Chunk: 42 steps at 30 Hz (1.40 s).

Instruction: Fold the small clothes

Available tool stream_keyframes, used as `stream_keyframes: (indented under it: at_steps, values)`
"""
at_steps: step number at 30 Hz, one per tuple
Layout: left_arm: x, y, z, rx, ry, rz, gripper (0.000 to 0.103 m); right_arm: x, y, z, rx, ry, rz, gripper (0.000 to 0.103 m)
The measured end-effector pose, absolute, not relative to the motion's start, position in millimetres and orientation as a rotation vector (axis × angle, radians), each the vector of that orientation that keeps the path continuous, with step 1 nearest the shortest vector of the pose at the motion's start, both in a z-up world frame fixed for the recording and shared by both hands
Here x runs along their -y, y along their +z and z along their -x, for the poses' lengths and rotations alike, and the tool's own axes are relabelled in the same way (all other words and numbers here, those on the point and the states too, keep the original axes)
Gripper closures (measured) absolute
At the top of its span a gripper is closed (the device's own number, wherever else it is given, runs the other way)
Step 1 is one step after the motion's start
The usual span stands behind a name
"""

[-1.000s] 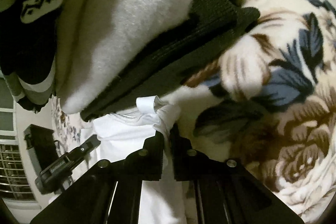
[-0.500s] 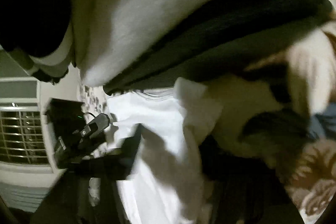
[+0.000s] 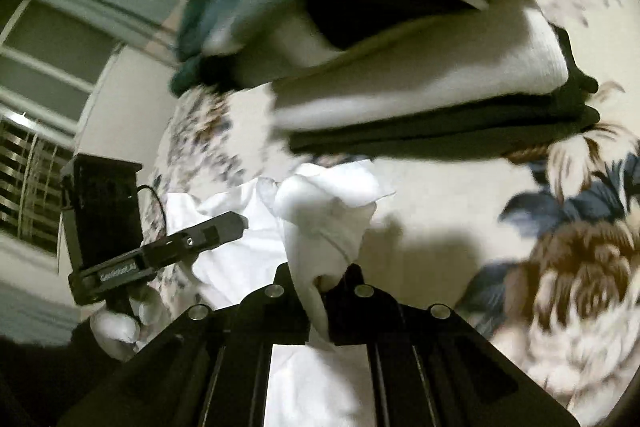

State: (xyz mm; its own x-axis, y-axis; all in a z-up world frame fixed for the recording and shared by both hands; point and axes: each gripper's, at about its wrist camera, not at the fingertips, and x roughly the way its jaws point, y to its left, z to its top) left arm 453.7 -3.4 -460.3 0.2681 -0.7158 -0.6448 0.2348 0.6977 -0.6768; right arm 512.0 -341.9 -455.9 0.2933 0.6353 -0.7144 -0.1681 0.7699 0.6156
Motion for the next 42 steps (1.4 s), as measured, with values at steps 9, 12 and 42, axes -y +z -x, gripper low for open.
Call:
stream_keyframes:
  at_steps: [9,12,42]
  values:
    - [-19,-450,-332,-1.234,-0.586,0.527,0.04,332,-438,-369,-1.234,0.688,-0.367,0.093]
    - [-30,-472,-291,-1.36,-0.516,0.547,0.039,324,-454,-322,-1.344,0.735,-0.277,0.075]
    - [-56,-537,-357,-1.433,-0.457,0.73,0.033,411,-535,-324,-1.513,0.353,-0.714,0.038]
